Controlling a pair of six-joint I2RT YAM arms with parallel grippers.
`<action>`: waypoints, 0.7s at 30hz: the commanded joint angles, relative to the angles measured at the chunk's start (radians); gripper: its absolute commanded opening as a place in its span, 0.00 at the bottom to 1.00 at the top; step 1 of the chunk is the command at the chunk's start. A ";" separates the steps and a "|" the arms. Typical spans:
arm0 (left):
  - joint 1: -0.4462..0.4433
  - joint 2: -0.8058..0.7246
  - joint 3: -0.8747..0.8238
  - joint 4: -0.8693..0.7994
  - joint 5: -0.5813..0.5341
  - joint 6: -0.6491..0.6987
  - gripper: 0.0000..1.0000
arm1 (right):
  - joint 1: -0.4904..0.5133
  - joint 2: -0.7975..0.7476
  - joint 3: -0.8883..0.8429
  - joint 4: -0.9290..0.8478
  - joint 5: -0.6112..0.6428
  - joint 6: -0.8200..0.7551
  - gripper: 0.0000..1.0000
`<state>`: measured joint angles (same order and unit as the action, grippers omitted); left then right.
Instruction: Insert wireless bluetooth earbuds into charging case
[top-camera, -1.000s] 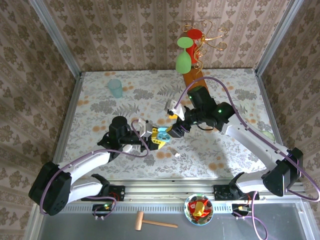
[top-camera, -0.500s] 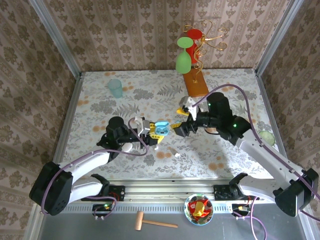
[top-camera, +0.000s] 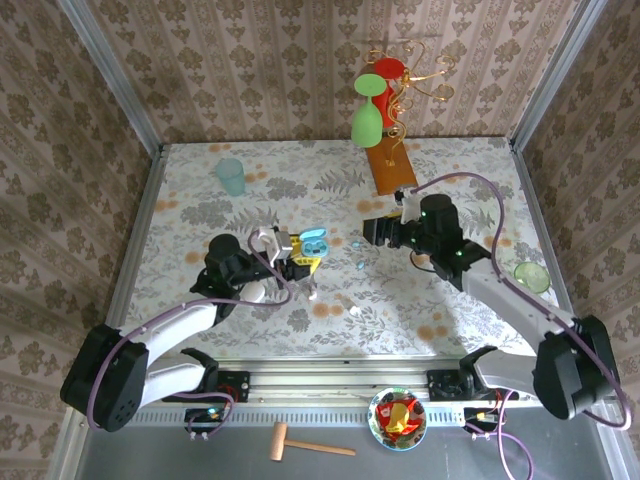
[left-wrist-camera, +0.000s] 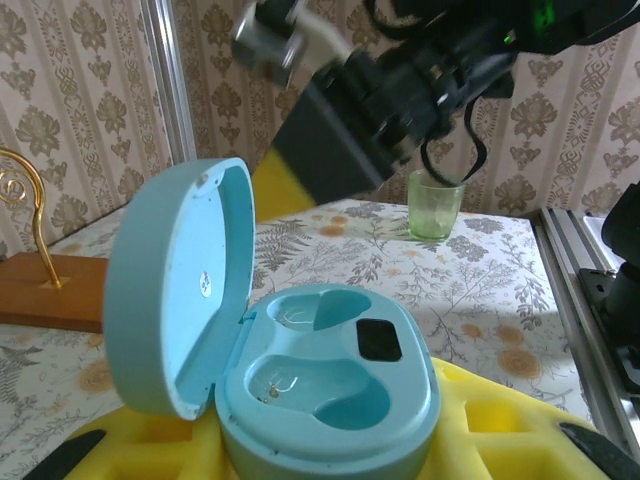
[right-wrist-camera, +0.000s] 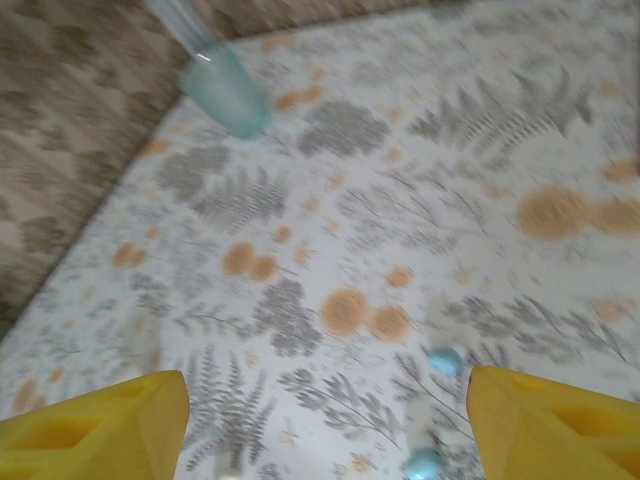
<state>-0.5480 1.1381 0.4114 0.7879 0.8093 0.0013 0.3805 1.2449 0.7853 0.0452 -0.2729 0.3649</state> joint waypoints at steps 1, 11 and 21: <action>0.003 0.004 -0.012 0.082 -0.001 -0.022 0.23 | -0.001 0.090 0.070 -0.164 0.134 0.063 0.70; -0.001 0.015 -0.014 0.126 -0.010 -0.026 0.23 | 0.041 0.381 0.203 -0.336 0.101 0.029 0.52; -0.002 0.023 -0.022 0.146 -0.005 -0.030 0.23 | 0.083 0.544 0.338 -0.367 0.119 -0.029 0.48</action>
<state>-0.5484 1.1568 0.3885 0.8890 0.7986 -0.0154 0.4648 1.7630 1.0660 -0.2859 -0.1787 0.3698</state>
